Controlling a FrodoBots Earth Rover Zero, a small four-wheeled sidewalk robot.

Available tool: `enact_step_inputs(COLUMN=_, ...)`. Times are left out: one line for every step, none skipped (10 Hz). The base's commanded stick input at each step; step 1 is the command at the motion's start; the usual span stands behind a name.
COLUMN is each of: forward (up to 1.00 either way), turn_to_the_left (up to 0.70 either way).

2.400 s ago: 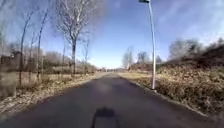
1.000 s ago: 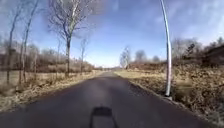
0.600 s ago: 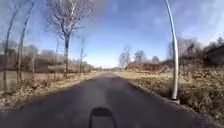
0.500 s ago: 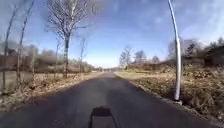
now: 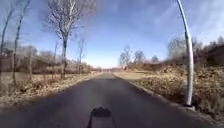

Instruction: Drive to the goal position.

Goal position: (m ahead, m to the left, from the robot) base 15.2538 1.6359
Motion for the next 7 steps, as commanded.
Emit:
enact_step_inputs(forward=0.85, turn_to_the_left=0.0)
enact_step_inputs(forward=0.85, turn_to_the_left=0.0)
enact_step_inputs(forward=0.85, turn_to_the_left=0.0)
enact_step_inputs(forward=0.85, turn_to_the_left=0.0)
enact_step_inputs(forward=0.85, turn_to_the_left=0.0)
enact_step_inputs(forward=0.85, turn_to_the_left=0.0)
enact_step_inputs(forward=0.85, turn_to_the_left=0.0)
